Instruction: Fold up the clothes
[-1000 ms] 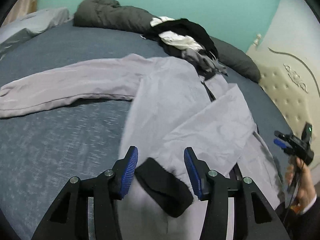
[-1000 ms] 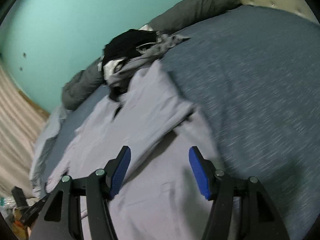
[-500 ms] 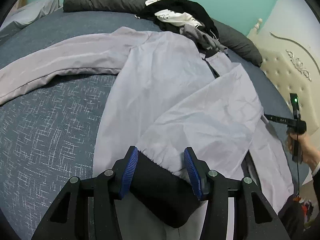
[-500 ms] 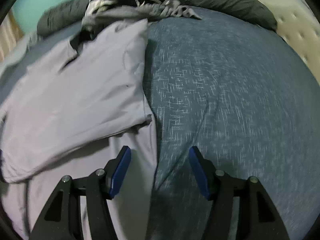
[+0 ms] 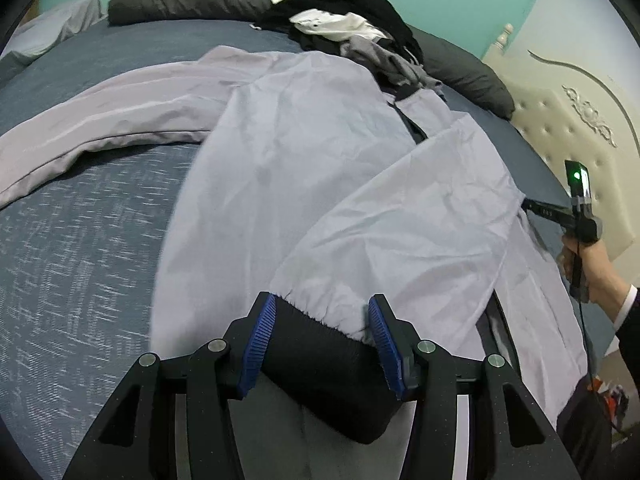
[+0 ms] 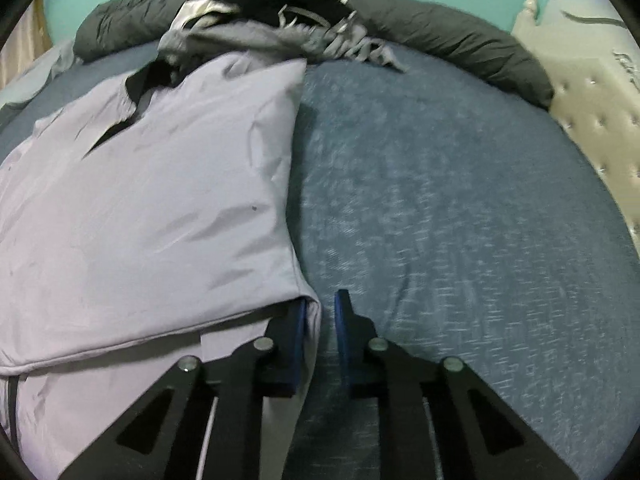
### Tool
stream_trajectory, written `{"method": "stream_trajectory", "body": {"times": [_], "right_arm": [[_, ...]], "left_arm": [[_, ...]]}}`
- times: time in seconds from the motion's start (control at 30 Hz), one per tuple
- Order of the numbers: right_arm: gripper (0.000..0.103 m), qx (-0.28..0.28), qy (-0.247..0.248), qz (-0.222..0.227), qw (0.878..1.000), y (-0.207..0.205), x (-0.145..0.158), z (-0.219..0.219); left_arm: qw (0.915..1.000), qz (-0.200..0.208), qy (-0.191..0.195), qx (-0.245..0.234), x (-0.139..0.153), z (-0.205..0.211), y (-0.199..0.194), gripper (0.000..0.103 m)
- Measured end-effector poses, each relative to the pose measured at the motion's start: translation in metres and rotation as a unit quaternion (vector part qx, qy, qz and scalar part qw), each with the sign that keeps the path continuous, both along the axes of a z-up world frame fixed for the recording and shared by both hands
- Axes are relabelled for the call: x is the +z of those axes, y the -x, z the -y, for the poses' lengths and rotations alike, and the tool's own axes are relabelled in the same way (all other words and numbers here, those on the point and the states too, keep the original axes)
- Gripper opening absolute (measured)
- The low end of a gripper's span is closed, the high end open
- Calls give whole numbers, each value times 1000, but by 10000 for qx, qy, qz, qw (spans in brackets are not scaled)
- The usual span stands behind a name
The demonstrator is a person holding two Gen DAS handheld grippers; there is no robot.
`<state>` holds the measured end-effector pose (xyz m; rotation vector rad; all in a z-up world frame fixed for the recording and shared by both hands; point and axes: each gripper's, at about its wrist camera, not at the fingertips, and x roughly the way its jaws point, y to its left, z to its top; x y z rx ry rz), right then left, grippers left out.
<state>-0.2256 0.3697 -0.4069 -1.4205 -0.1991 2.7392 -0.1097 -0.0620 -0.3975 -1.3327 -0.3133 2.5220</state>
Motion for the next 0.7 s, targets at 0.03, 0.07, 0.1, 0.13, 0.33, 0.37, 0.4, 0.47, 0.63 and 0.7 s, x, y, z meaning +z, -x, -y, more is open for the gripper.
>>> {"method": "stream_trajectory", "body": {"times": [0.03,0.07,0.1,0.13,0.33,0.37,0.4,0.47,0.63,0.7], "right_arm": [[10,-24,-41,-33,10000,-4,2,-4],[9,-49,-69,-39,10000,-4,2,-6],[9,-72,-95,-25,9999,-2,2,-7],[8,-92,-121,-9,9999,-1,2,-8],[8,-310,130,240,9991,13,-8,-23],[8,-274,220,397,9986,16,-13,-26],[8,-236,297,532,9979,18,-17,-28],[14,-130,272,480,9984,16,-12,-30],[25,-179,640,579,9961,0,7,-54],[25,-294,804,452,9953,-4,20,-65]], "left_arm": [[10000,1,15,-41,0,-3,0,53],[10000,7,10,-73,0,-5,0,53],[9999,14,0,-103,-1,-6,0,53],[9999,26,-28,-127,-1,-7,0,53],[9997,91,-74,-210,-3,-11,1,53],[9997,95,-92,-204,-3,-11,1,53],[9997,104,-117,-196,-3,-10,1,53],[9997,99,-163,-182,0,-9,2,53],[9996,-66,-238,-118,18,-3,2,56],[9996,-114,-243,-43,21,2,6,65]]}}
